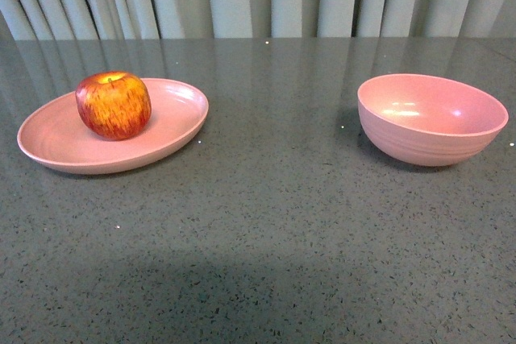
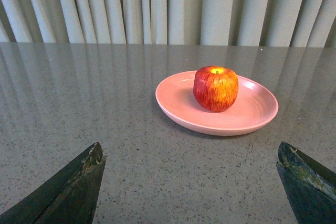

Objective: Move apple from plate to bowl

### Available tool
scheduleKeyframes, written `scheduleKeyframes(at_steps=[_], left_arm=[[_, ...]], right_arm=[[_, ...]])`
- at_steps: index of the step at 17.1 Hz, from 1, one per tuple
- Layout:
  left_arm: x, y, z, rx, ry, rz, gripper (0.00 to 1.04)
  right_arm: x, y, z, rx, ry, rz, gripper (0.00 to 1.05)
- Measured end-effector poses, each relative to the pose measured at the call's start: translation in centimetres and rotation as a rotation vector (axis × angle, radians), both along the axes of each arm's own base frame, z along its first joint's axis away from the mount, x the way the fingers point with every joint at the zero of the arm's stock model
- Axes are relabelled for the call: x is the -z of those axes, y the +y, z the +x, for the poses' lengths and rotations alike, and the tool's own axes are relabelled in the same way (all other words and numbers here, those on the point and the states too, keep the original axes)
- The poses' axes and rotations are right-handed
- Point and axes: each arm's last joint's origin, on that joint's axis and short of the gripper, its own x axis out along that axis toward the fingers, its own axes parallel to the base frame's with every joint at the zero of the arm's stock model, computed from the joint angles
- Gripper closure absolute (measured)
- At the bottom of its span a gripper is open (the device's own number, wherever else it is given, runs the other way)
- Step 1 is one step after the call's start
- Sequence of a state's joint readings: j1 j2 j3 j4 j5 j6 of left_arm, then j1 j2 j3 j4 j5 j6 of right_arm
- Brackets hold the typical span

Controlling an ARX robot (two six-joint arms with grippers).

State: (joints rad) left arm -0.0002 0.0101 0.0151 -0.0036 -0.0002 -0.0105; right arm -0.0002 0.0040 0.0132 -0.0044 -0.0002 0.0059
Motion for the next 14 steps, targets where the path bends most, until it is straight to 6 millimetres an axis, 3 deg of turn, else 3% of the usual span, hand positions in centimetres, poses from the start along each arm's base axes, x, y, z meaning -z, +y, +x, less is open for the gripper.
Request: scheduleKeyframes(at_steps=[14], left_arm=[[0.00, 0.00, 0.00, 0.000, 0.000, 0.000, 0.07]], right_arm=[[0.00, 0.00, 0.00, 0.000, 0.000, 0.000, 0.07]])
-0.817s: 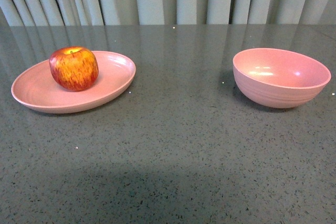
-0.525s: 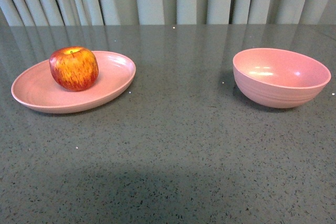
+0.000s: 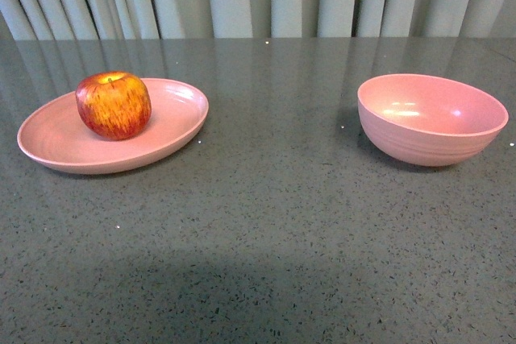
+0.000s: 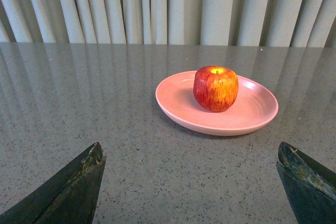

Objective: Move apple from plate to bowl

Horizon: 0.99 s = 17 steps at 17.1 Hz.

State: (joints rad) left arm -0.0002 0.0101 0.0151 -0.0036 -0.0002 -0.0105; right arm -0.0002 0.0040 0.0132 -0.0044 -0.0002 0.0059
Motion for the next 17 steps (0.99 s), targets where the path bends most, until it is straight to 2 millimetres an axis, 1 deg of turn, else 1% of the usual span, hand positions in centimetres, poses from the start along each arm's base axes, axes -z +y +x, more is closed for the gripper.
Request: scheduleKeyframes(at_steps=[15, 16, 17], left_arm=[[0.00, 0.00, 0.00, 0.000, 0.000, 0.000, 0.07], [0.00, 0.00, 0.00, 0.000, 0.000, 0.000, 0.07], [0.00, 0.00, 0.00, 0.001, 0.000, 0.000, 0.07]], right_arm=[[0.00, 0.00, 0.00, 0.000, 0.000, 0.000, 0.07], [0.19, -0.01, -0.03, -0.018, 0.055, 0.019, 0.07], [0.42, -0.09, 0.14, -0.048, 0.183, 0.074, 0.07]])
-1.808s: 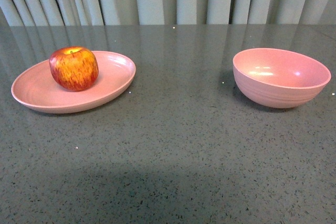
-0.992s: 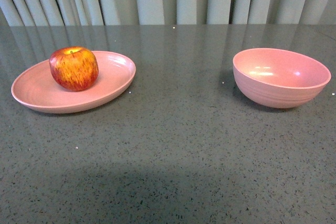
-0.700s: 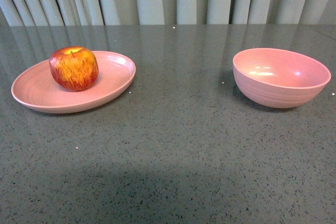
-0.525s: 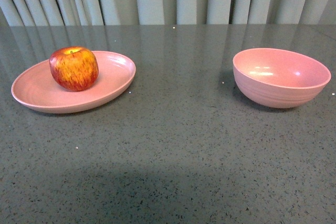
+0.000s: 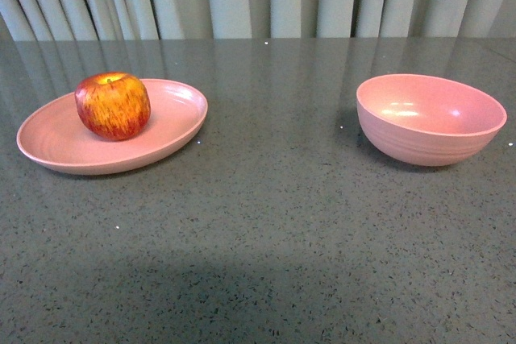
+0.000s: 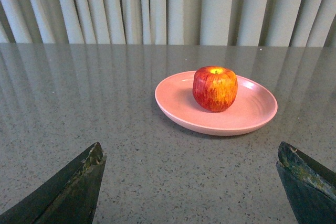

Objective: Move apple from plate to bowl

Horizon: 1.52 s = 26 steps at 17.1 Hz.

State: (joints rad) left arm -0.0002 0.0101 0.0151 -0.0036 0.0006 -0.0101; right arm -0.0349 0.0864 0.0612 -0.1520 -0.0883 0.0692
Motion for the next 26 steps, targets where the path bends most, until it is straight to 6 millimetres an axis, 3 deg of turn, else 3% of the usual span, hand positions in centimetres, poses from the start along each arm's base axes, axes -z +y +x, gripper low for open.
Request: scheduleKeyframes(at_steps=[5, 6, 14, 15, 16, 17, 18, 21, 26], left_arm=[[0.0, 0.0, 0.0, -0.001, 0.000, 0.000, 0.07], [0.0, 0.0, 0.0, -0.001, 0.000, 0.000, 0.07], [0.0, 0.0, 0.0, -0.001, 0.000, 0.000, 0.07], [0.0, 0.0, 0.0, -0.001, 0.000, 0.000, 0.07], [0.0, 0.0, 0.0, -0.001, 0.000, 0.000, 0.07], [0.0, 0.0, 0.0, -0.001, 0.000, 0.000, 0.07], [0.0, 0.0, 0.0, -0.001, 0.000, 0.000, 0.07], [0.0, 0.0, 0.0, -0.001, 0.000, 0.000, 0.07], [0.0, 0.0, 0.0, -0.001, 0.000, 0.000, 0.07]], right_arm=[[-3.5, -0.1, 0.9, -0.012, -0.076, 0.064, 0.07], [-5.7, -0.1, 1.9, -0.021, -0.130, 0.060, 0.07], [-9.4, 0.5, 5.5, -0.060, -0.184, 0.034, 0.07], [-11.7, 0.9, 8.9, -0.066, -0.186, 0.015, 0.07], [-12.3, 1.8, 14.5, -0.090, -0.071, -0.018, 0.07], [-12.0, 2.5, 19.9, -0.092, 0.073, -0.038, 0.07], [-10.8, 2.6, 22.5, -0.080, 0.163, -0.049, 0.07], [-8.4, 3.2, 25.0, -0.072, 0.277, -0.066, 0.07], [-5.6, 4.0, 26.8, -0.066, 0.392, -0.083, 0.07]])
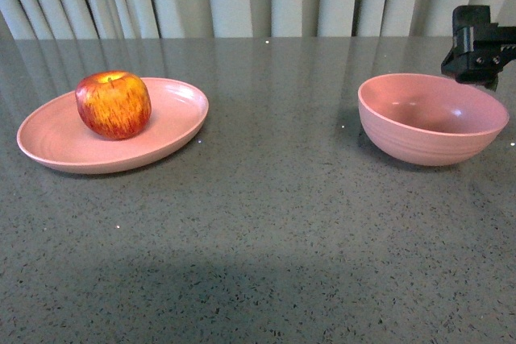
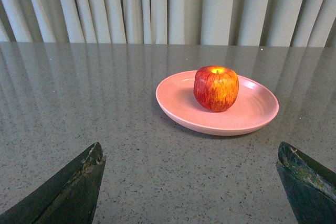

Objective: Move apple from plate to bowl

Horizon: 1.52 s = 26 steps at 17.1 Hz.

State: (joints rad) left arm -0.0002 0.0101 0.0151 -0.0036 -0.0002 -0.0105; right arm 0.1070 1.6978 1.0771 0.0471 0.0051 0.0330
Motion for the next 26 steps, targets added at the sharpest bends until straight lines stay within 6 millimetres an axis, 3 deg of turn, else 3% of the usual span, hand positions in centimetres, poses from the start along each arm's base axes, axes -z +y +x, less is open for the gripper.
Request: scheduleKeyframes(at_steps=[3, 10, 19, 20, 25, 26], left_arm=[[0.0, 0.0, 0.0, 0.000, 0.000, 0.000, 0.07], [0.0, 0.0, 0.0, 0.000, 0.000, 0.000, 0.07], [0.0, 0.0, 0.0, 0.000, 0.000, 0.000, 0.07], [0.0, 0.0, 0.0, 0.000, 0.000, 0.000, 0.07], [0.0, 0.0, 0.0, 0.000, 0.000, 0.000, 0.07], [0.0, 0.0, 0.0, 0.000, 0.000, 0.000, 0.07]], right_arm=[[1.3, 0.2, 0.7, 0.025, 0.058, -0.007, 0.07], [1.8, -0.3, 0.8, 0.042, 0.078, -0.005, 0.10], [2.4, -0.6, 0.7, 0.040, 0.107, 0.023, 0.97], [2.1, -0.6, 0.6, 0.040, 0.102, 0.033, 1.02], [1.3, -0.5, 0.2, 0.033, 0.106, 0.053, 1.02], [0.1, -0.4, -0.3, 0.018, 0.081, 0.077, 1.02]])
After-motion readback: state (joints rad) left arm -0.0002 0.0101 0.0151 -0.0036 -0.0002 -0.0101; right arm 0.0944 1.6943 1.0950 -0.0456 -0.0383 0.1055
